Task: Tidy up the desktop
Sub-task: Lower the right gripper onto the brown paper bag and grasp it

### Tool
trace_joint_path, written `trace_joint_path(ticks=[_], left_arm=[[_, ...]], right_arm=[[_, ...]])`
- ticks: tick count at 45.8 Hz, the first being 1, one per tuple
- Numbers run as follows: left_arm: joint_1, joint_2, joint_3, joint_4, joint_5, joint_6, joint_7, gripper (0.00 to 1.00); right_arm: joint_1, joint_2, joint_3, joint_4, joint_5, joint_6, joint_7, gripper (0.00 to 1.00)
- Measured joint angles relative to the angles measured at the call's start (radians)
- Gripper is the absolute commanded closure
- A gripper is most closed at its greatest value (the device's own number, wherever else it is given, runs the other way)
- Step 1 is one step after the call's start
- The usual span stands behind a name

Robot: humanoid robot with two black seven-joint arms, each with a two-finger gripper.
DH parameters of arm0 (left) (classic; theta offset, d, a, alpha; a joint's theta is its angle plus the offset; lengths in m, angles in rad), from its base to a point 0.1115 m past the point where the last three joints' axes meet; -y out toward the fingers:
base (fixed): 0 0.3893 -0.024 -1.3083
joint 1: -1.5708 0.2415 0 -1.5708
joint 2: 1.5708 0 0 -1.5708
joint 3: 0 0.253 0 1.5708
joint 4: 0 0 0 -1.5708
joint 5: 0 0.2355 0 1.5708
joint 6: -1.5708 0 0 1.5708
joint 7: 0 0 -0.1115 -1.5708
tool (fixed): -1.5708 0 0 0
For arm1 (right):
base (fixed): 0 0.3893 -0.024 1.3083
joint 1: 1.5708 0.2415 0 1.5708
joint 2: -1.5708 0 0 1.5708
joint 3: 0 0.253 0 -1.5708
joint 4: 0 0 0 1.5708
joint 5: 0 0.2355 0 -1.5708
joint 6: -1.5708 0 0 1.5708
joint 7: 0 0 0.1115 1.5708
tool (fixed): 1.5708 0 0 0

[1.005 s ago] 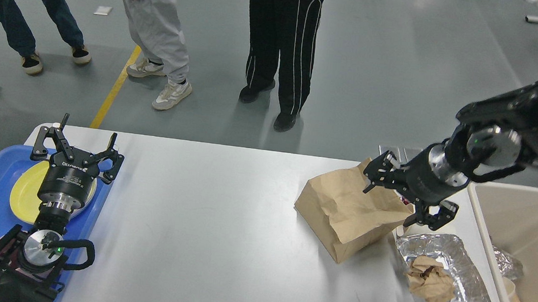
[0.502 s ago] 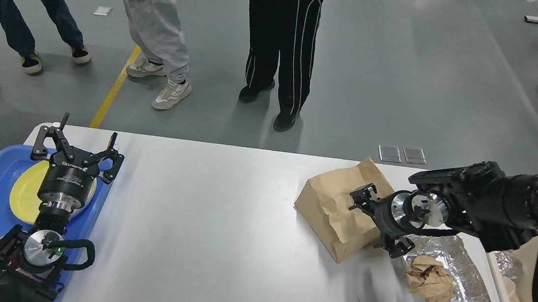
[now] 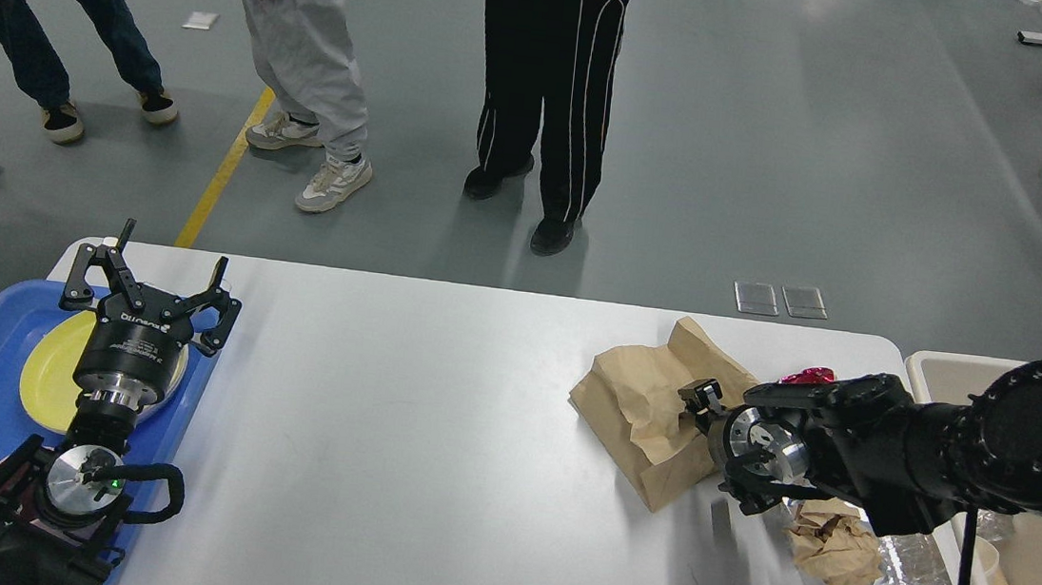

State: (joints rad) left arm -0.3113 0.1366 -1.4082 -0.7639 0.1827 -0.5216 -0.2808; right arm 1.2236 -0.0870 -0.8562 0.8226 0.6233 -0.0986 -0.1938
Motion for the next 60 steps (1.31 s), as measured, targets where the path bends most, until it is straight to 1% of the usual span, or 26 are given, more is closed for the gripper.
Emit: trace_joint_path(ticks=[4,5,7,9,19,36,46,60], left_arm=[[0.0,0.0,0.0,0.0,0.0,0.0,0.0,0.03],[0.0,0.0,0.0,0.0,0.0,0.0,0.0,0.03],[0.0,0.0,0.0,0.0,0.0,0.0,0.0,0.03],[0.0,0.0,0.0,0.0,0.0,0.0,0.0,0.03],[0.0,0.0,0.0,0.0,0.0,0.0,0.0,0.03],[-0.001,0.0,0.0,0.0,0.0,0.0,0.0,0.03],[-0.001,0.0,0.0,0.0,0.0,0.0,0.0,0.03],[0.0,0.0,0.0,0.0,0.0,0.0,0.0,0.03]], right_arm=[[0.007,0.002,0.0,0.005,-0.004,0.005,0.0,0.7],[0.008,0.003,0.0,0.008,-0.005,0.006,0.0,0.79],[0.009,0.004,-0.001,0.014,-0.006,0.009,-0.001,0.91],[0.009,0.004,-0.001,0.018,-0.006,0.01,-0.003,1.0],[0.015,0.006,-0.001,0.025,-0.007,0.012,-0.012,1.0],[0.021,0.004,-0.001,0.032,-0.005,0.012,-0.014,1.0],[0.025,0.004,-0.001,0.032,-0.001,0.031,-0.014,1.0],[0.075,-0.008,-0.001,0.082,0.0,0.036,-0.014,1.0]])
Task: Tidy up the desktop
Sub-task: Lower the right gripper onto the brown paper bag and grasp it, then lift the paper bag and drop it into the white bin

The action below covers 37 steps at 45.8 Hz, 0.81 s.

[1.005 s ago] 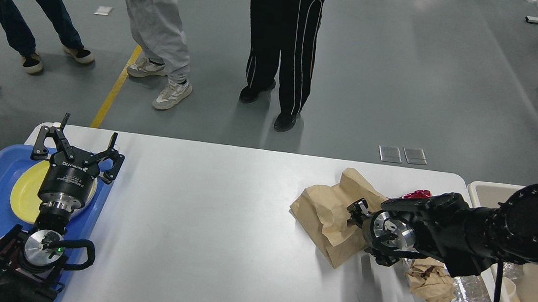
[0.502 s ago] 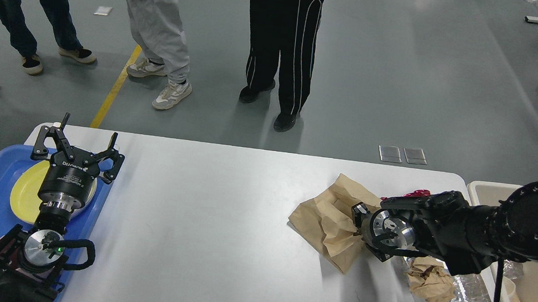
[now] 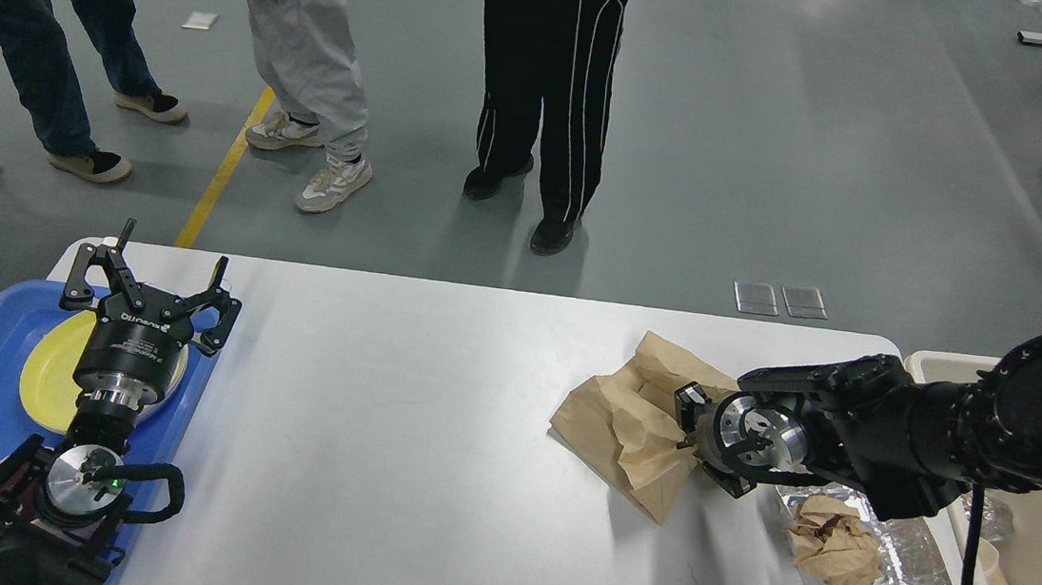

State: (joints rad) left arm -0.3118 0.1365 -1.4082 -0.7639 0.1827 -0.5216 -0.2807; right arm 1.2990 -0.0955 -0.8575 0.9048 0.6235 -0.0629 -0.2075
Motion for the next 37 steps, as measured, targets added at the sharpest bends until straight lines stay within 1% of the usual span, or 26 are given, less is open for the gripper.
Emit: trace_joint_path(ticks=[7,14,19,25,30,34,37], left_arm=[[0.0,0.0,0.0,0.0,0.0,0.0,0.0,0.03],[0.0,0.0,0.0,0.0,0.0,0.0,0.0,0.03],[0.0,0.0,0.0,0.0,0.0,0.0,0.0,0.03],[0.0,0.0,0.0,0.0,0.0,0.0,0.0,0.03],[0.0,0.0,0.0,0.0,0.0,0.0,0.0,0.03],[0.0,0.001,0.0,0.0,0.0,0.0,0.0,0.03],[0.001,0.001,0.0,0.0,0.0,0.0,0.0,0.03]], right_arm=[[0.053,-0.016,-0.013,0.06,0.0,0.0,-0.002,1.0],[0.166,-0.058,-0.063,0.183,0.001,0.001,-0.009,1.0],[0.311,-0.062,-0.154,0.317,-0.001,0.004,-0.017,1.0],[0.511,-0.061,-0.221,0.488,-0.011,0.015,-0.019,1.0],[0.68,-0.067,-0.261,0.592,-0.034,0.083,-0.022,1.0],[0.799,-0.078,-0.298,0.632,-0.043,0.183,-0.025,1.0],[0.889,-0.086,-0.339,0.655,-0.058,0.276,-0.03,1.0]])
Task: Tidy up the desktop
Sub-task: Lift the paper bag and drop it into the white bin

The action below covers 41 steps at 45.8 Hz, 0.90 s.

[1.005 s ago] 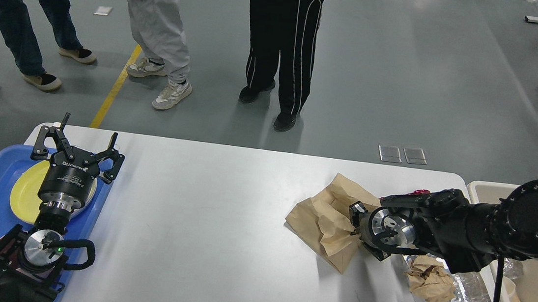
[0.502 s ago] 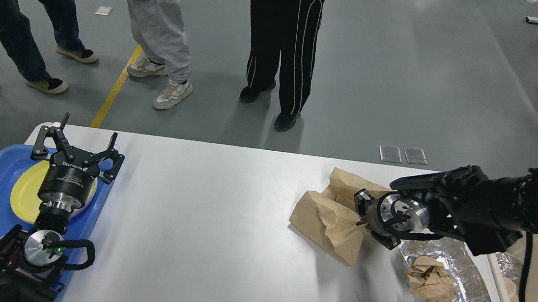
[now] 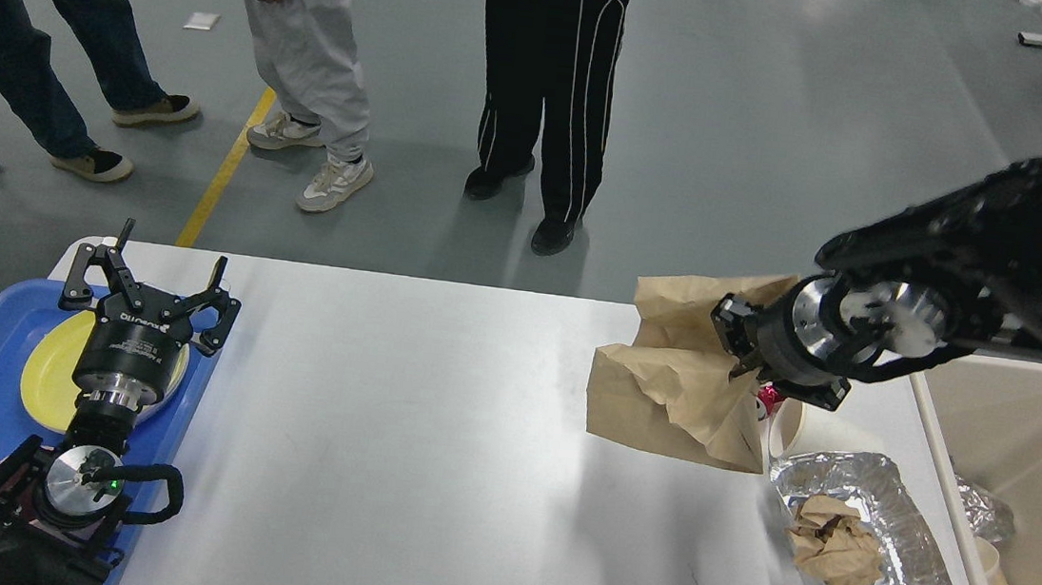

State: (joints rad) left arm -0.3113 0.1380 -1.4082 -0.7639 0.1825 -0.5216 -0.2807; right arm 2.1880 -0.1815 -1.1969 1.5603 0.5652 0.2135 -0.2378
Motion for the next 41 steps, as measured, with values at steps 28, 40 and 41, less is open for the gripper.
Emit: trace_joint_path(ticks=[28,40,41], left_arm=[[0.0,0.0,0.0,0.0,0.0,0.0,0.0,0.03],[0.0,0.0,0.0,0.0,0.0,0.0,-0.001,0.03],[0.0,0.0,0.0,0.0,0.0,0.0,-0.001,0.03]], right_arm=[[0.341,-0.12,-0.36,0.045,-0.251,0.475,0.016,1.0],[0.143,-0.345,-0.477,-0.111,-0.34,0.308,0.014,1.0],[0.106,-0.37,-0.478,-0.141,-0.349,0.301,0.013,1.0]])
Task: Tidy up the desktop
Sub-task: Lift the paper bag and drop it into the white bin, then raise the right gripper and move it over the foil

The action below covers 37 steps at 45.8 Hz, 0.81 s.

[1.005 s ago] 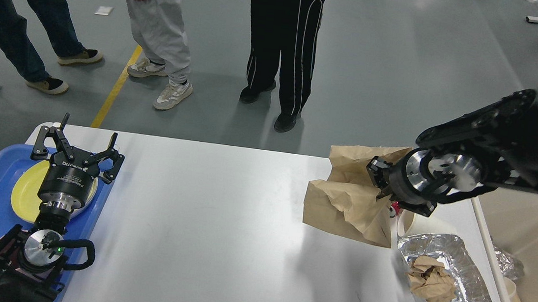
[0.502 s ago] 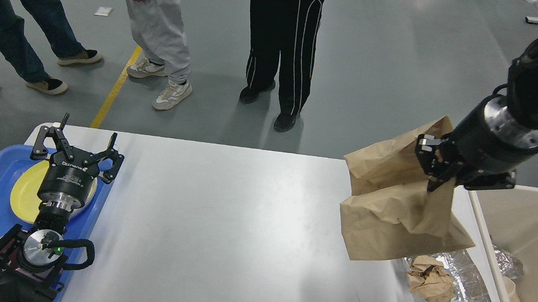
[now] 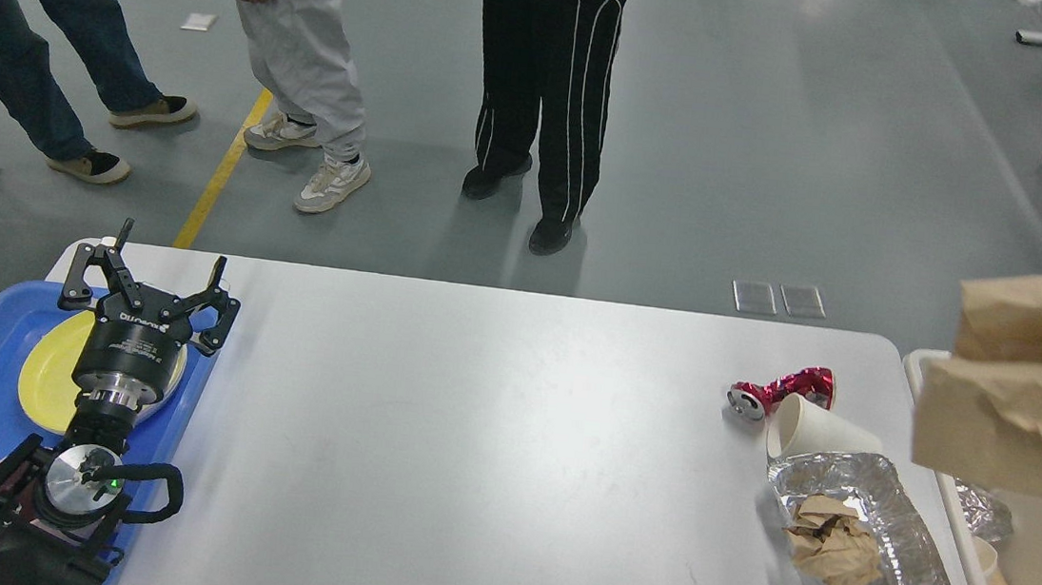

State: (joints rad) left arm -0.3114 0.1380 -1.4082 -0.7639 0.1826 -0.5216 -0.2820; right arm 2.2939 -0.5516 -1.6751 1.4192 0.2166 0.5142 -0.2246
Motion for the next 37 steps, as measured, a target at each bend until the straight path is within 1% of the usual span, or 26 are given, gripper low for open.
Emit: trace_joint_path(ticks=[5,9,14,20,24,28,32,37], left_arm=[[0.0,0.0,0.0,0.0,0.0,0.0,0.0,0.03],[0.0,0.0,0.0,0.0,0.0,0.0,0.0,0.03],[0.0,-0.001,0.0,0.0,0.0,0.0,0.0,0.03],[0.0,-0.001,0.0,0.0,0.0,0.0,0.0,0.03],[0.0,0.0,0.0,0.0,0.0,0.0,0.0,0.03],[0.0,0.0,0.0,0.0,0.0,0.0,0.0,0.03],[0.0,0.0,0.0,0.0,0.0,0.0,0.0,0.03],[0.0,0.0,0.0,0.0,0.0,0.0,0.0,0.03]], right_arm=[[-0.171,-0.098,0.018,-0.15,-0.016,-0.015,0.0,1.0],[-0.336,-0.165,0.075,-0.293,-0.018,-0.027,0.001,1.0],[-0.579,-0.224,0.235,-0.446,-0.019,-0.075,0.001,1.0],[-0.859,-0.245,0.437,-0.636,-0.019,-0.114,0.001,1.0],[-1.063,-0.225,0.566,-0.789,-0.018,-0.14,0.001,1.0],[-1.258,-0.154,0.684,-0.931,-0.017,-0.178,0.001,1.0],[-1.403,-0.08,0.755,-1.057,-0.017,-0.229,0.001,1.0],[-1.535,0.008,0.798,-1.184,-0.015,-0.31,0.001,1.0]])
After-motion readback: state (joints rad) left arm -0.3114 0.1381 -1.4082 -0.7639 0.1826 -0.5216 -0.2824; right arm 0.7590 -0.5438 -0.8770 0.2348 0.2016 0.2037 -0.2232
